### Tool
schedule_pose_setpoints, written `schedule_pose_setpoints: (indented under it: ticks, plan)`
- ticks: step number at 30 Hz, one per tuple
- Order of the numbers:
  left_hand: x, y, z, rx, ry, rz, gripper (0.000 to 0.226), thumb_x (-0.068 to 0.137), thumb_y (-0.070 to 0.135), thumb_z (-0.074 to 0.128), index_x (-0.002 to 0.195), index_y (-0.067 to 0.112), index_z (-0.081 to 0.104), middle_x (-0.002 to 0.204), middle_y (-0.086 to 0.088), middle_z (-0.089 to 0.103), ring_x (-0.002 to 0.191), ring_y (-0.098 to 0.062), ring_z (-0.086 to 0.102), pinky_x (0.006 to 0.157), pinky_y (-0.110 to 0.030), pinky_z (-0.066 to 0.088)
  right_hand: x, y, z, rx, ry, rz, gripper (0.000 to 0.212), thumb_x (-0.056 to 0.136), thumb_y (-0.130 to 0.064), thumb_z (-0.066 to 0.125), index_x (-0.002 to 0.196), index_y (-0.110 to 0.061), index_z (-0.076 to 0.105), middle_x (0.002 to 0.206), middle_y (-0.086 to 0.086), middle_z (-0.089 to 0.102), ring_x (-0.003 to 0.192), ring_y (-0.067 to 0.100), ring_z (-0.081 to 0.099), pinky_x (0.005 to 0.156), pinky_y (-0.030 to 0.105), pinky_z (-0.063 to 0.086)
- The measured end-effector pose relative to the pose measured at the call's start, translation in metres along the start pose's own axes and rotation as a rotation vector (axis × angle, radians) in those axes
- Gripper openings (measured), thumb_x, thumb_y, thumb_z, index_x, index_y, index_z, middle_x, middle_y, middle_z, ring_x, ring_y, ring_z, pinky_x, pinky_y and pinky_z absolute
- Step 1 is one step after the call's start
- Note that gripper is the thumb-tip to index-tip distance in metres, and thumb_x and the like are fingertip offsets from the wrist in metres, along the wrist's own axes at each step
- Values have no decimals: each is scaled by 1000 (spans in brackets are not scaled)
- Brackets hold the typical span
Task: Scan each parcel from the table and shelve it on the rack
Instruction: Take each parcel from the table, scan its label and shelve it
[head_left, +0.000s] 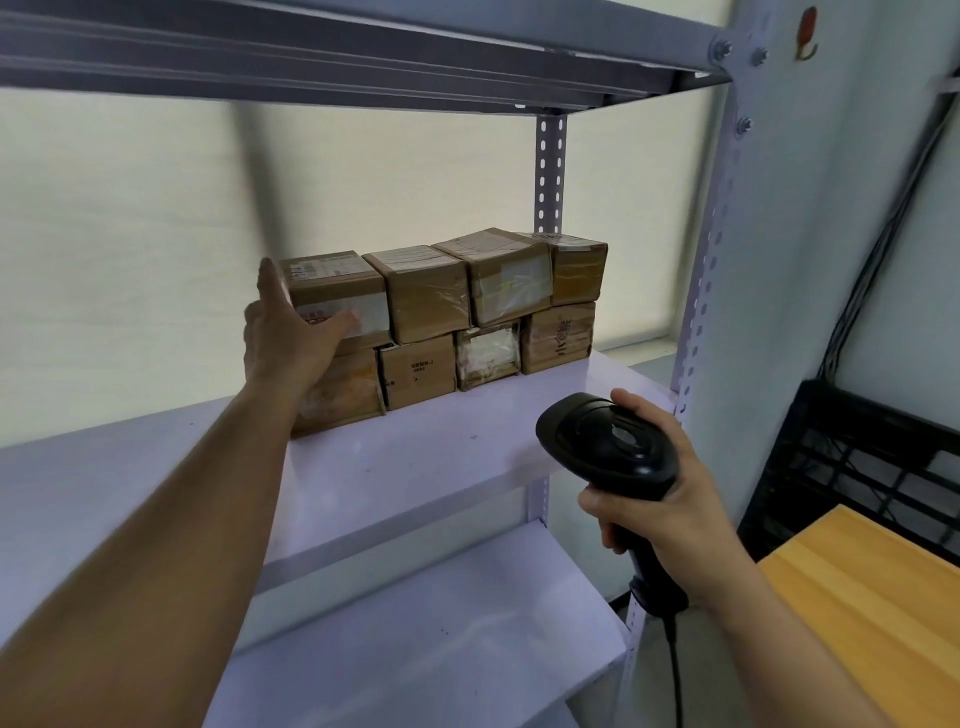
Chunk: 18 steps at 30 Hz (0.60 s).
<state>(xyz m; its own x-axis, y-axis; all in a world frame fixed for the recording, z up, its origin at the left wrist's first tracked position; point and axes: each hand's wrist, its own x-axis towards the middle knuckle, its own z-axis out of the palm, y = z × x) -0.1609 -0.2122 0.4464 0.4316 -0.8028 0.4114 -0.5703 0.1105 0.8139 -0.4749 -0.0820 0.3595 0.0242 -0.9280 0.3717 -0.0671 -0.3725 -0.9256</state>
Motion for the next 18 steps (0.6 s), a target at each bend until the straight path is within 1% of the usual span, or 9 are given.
schedule_pose_setpoints:
  ticks: [2, 4, 6, 8, 9, 11, 12, 15, 18]
  plan:
    - [-17, 6, 2, 54, 86, 45, 96, 83, 44, 70, 155, 27, 9, 156, -8, 22, 144, -26, 22, 111, -45, 27, -6, -2, -7, 10, -1, -4, 84, 74, 12, 76, 122, -53, 55, 122, 7, 57, 55, 25, 61, 55, 35, 53]
    - [-36, 13, 3, 55, 194, 119, 87, 85, 45, 66, 153, 23, 17, 156, -6, 22, 144, -24, 20, 112, -44, 27, -14, -5, -15, 25, -2, -7, 84, 73, 14, 76, 123, -50, 55, 120, 9, 58, 54, 25, 61, 54, 34, 53]
    - [-57, 20, 6, 24, 280, 199, 80, 85, 44, 66, 150, 18, 28, 153, -7, 28, 142, -24, 24, 113, -43, 30, -24, -9, -26, 30, 4, -5, 83, 73, 15, 75, 124, -47, 55, 118, 11, 58, 52, 25, 59, 51, 34, 53]
    - [-84, 27, 15, -8, 310, 274, 71, 83, 41, 67, 143, 16, 38, 146, -7, 38, 137, -24, 31, 111, -41, 33, -35, -13, -38, 24, 16, 6, 82, 73, 16, 74, 126, -43, 54, 118, 12, 58, 51, 25, 58, 50, 34, 53]
    - [-101, 31, 21, -23, 298, 293, 67, 83, 40, 67, 140, 16, 42, 143, -7, 41, 134, -23, 35, 108, -38, 34, -41, -14, -45, 20, 24, 11, 82, 72, 16, 75, 127, -41, 53, 118, 13, 59, 51, 25, 58, 50, 34, 53]
    - [-138, 38, 37, -73, 217, 306, 58, 85, 34, 69, 136, 15, 47, 138, -7, 46, 128, -22, 40, 99, -27, 33, -54, -15, -59, 26, 38, 8, 83, 72, 17, 75, 127, -42, 55, 117, 15, 59, 50, 27, 57, 48, 35, 51]
    - [-158, 40, 46, -100, 168, 327, 55, 86, 33, 68, 134, 14, 50, 135, -7, 47, 124, -22, 44, 94, -26, 34, -62, -15, -67, 30, 43, 2, 83, 72, 17, 74, 125, -43, 56, 116, 16, 60, 49, 28, 56, 47, 35, 50]
    - [-213, 43, 75, -132, 56, 368, 48, 86, 31, 67, 129, 13, 54, 127, -7, 51, 115, -24, 52, 85, -31, 41, -89, -17, -89, 20, 57, -8, 84, 71, 19, 74, 124, -43, 55, 113, 14, 62, 49, 27, 56, 46, 32, 50]
    - [-264, 47, 105, -117, -68, 346, 47, 88, 25, 69, 130, 12, 54, 127, -9, 53, 117, -26, 52, 90, -35, 45, -124, -17, -113, 32, 81, 8, 84, 70, 18, 76, 127, -39, 53, 113, 13, 62, 52, 20, 59, 46, 30, 50]
